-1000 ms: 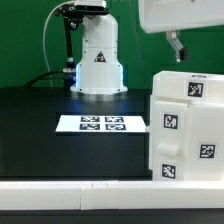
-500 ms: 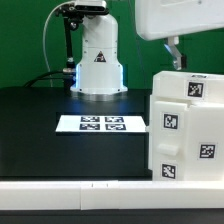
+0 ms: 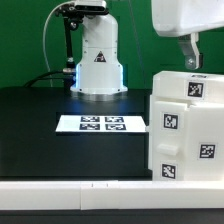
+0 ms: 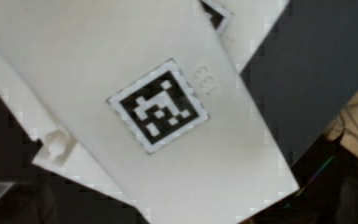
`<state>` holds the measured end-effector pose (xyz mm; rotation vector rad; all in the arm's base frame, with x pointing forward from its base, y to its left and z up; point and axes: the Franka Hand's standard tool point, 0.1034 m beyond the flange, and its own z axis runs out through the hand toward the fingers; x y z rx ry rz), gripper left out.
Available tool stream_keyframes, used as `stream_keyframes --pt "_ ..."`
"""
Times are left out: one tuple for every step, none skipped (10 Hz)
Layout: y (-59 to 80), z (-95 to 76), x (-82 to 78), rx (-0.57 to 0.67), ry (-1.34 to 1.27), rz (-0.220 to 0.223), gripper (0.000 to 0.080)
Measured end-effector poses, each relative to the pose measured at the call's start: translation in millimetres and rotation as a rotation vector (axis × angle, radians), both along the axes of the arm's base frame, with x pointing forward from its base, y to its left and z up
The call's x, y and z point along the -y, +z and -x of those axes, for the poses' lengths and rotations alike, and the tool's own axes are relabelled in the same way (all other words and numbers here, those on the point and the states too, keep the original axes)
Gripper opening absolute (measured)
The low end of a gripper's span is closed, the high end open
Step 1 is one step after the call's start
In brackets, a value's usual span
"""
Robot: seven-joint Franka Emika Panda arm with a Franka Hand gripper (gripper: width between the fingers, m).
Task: Assemble cabinet
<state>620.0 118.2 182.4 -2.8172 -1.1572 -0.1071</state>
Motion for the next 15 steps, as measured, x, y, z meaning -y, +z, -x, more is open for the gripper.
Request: stream_keyframes --pt "-7.2 0.3 3.6 0.046 0.171 0.022 0.0796" --pt "-12.9 3.6 5.1 0.048 0.294 0.045 0.0796" --pt "-15.4 2.7 0.3 0.065 0.339 0.067 0.0796" --pt "-19.6 4.6 -5.6 0.083 0.344 0.067 0.0796" --pt "-23.7 5.6 -1.6 0.075 0.339 0.067 0.0796" --pt "-26.8 5.5 1.8 0.07 0.333 0.067 0.0796" --pt "-29.5 6.2 5.0 0.062 0.328 0.067 0.0796" --pt "-30.1 6.9 9.2 0.051 0.319 0.067 0.0796" --pt "-28.7 5.9 12.5 0.052 0.295 0.066 0.0796" --pt "-29.0 5.8 12.9 0.05 0.277 0.066 0.0796" --pt "-29.4 6.1 12.5 0.047 0.254 0.065 0.0703" --pt "-29.6 6.4 12.2 0.045 0.235 0.064 0.0566" --pt "-29.8 6.5 12.0 0.04 0.181 0.061 0.0566" --pt "-29.9 6.5 12.1 0.033 0.097 0.057 0.0555" --pt "-29.9 6.5 12.1 0.029 0.057 0.056 0.0555"
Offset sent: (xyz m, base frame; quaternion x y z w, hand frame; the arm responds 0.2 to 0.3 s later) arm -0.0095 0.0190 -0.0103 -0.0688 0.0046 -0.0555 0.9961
